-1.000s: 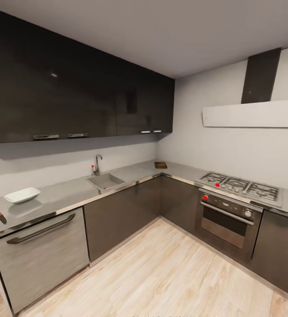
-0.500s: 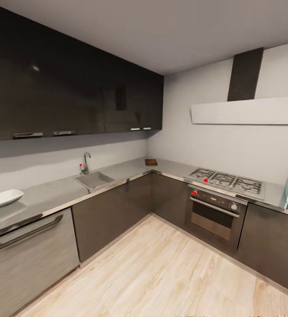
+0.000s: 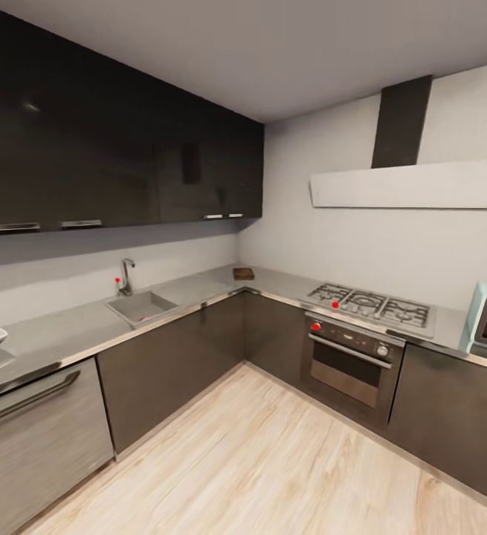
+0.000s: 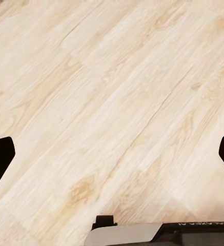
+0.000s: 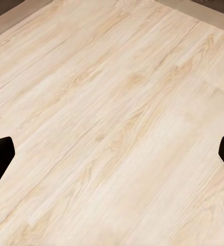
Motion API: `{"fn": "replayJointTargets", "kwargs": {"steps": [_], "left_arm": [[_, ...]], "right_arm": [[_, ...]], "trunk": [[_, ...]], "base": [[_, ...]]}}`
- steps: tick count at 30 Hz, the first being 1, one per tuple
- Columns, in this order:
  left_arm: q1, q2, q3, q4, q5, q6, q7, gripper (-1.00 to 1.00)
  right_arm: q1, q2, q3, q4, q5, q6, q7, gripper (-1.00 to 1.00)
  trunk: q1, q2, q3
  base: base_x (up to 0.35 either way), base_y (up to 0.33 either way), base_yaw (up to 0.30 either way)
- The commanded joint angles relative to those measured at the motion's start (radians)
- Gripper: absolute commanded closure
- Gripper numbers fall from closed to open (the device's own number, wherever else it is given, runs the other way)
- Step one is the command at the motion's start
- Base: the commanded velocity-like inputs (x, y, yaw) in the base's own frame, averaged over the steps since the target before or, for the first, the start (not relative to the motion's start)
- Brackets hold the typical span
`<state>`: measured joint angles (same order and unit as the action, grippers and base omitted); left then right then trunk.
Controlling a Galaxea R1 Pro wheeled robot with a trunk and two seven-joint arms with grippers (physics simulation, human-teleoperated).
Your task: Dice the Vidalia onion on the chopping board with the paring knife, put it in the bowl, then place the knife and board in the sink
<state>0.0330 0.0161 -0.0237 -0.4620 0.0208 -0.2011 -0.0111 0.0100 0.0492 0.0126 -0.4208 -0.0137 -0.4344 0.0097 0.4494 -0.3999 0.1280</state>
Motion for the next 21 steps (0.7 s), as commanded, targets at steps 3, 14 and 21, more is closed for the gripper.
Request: {"fn": "replayJointTargets", "kwargs": {"steps": [3,14,21], "left_arm": [[0.001,0.001,-0.002,-0.001,0.002,-0.001,-0.001,-1.0],[0.001,0.002,0.0,-0.002,0.002,-0.001,-0.001,-1.0],[0.001,0.002,0.001,-0.002,0.002,-0.001,-0.001,-1.0]], "right_arm": [[0.001,0.0,0.001,-0.001,-0.002,-0.001,0.001,-1.0],[0.001,0.0,0.001,-0.001,-0.002,-0.001,0.001,-1.0],[0.001,0.0,0.001,-0.001,-0.002,-0.001,0.001,-1.0]], "trunk": [[0.001,0.0,0.0],[0.001,0.0,0.0],[0.001,0.0,0.0]], "base": [[0.22,-0.221,-0.001],[0.226,-0.176,0.0],[0.265,0.117,0.0]]}}
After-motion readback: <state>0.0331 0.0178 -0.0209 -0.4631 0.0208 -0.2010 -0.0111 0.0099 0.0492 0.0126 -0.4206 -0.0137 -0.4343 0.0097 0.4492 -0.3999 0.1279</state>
